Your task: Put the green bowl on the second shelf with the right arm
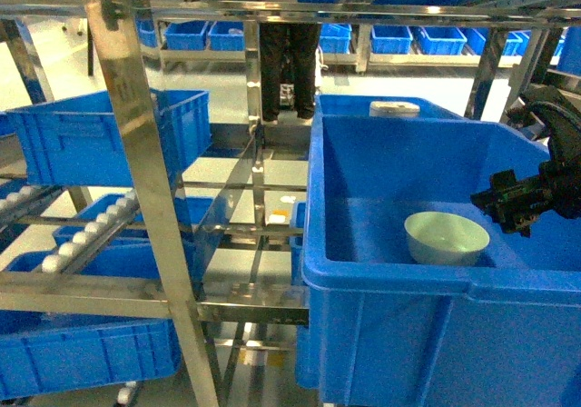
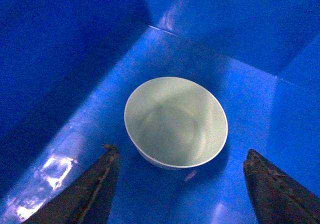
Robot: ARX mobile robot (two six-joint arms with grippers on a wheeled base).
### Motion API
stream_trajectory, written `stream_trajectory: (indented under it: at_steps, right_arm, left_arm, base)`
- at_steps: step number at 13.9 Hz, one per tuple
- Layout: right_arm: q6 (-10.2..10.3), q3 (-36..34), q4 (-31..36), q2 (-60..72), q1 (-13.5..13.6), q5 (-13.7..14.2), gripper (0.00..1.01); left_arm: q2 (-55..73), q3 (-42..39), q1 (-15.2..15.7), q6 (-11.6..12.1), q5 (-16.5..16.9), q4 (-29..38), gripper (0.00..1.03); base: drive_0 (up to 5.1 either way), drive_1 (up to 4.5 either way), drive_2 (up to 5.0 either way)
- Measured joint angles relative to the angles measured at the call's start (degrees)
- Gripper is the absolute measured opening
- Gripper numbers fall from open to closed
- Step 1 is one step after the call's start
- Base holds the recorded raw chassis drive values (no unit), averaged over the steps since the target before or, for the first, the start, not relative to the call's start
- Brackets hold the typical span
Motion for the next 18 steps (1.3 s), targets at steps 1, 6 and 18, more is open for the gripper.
stream_trajectory:
  at_steps: [1,6,18]
  right_arm:
    - [0.4,-3.2,2.8,-2.5,0.7,0.7,0.83]
    - [2.4,-20.7,11.7,-20.4,0.5,2.8,0.98]
    - [6.5,-37.0,-2.7,-62.4,-9.1,-0.1,0.98]
  left_arm:
    - [0.0,0.0,0.0,0.0,0.0,0.0,0.98]
    - [0.0,0.0,0.0,0.0,0.0,0.0,0.98]
    - [0.0,0.0,0.0,0.0,0.0,0.0,0.98]
  base:
    - [0.0,0.00,0.0]
    - [0.0,0.00,0.0]
    - [0.0,0.00,0.0]
